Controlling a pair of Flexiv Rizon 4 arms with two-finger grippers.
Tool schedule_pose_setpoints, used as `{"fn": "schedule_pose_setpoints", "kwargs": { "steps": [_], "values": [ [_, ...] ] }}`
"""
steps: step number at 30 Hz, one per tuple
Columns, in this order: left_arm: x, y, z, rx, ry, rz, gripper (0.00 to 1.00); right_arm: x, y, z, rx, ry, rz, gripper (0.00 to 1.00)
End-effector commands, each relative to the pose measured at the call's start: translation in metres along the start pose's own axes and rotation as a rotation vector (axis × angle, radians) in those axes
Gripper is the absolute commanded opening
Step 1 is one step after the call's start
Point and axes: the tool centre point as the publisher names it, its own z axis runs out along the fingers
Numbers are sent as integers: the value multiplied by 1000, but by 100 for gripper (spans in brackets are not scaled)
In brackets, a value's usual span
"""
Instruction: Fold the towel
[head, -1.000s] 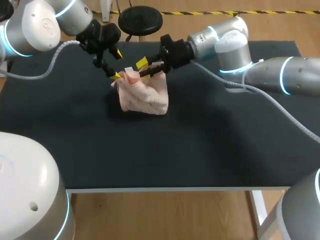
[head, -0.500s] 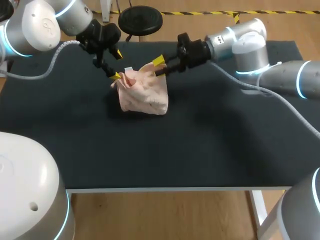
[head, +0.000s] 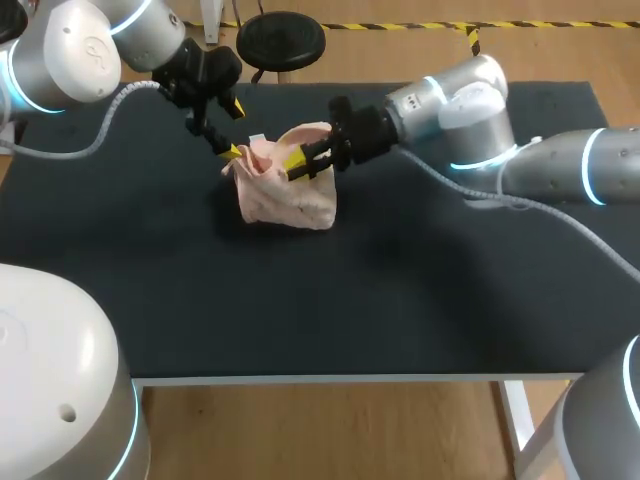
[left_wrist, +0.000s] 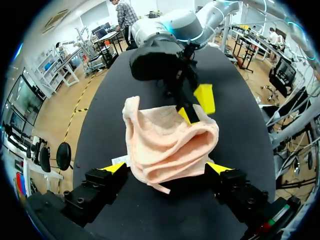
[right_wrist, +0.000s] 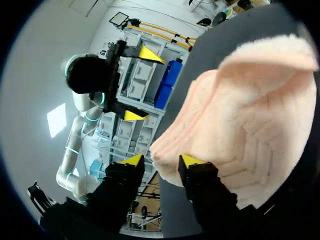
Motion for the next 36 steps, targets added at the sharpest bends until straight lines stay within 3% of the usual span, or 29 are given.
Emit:
{"fn": "schedule_pose_setpoints", "kwargs": {
  "steps": [1, 10, 17, 18, 19, 23, 26, 29, 34, 36],
  "values": [
    [0, 1, 1, 3, -1, 2, 100, -25, 10, 21, 54, 22, 40, 0],
    [0, 1, 1, 3, -1, 2, 100, -38, -16, 46, 133, -17, 116, 0],
    [0, 1, 1, 3, -1, 2, 100, -51, -22, 42, 113, -110, 92, 0],
    [0, 1, 1, 3, -1, 2, 100, -47, -22, 36, 89, -118, 63, 41],
    [0, 1, 1, 3, -1, 2, 100, -42, -20, 30, 71, -116, 33, 100],
    [0, 1, 1, 3, -1, 2, 100, -14, -12, -9, -60, -79, -88, 100],
    [0, 1, 1, 3, -1, 2, 100, 6, -5, -46, -167, -126, -152, 100],
    [0, 1, 1, 3, -1, 2, 100, 11, -6, -81, -252, -291, -225, 100],
    [0, 1, 1, 3, -1, 2, 100, -3, -14, -136, -352, -620, -374, 100],
    [0, 1, 1, 3, -1, 2, 100, -8, -19, -154, -378, -712, -415, 100]
  ]
}}
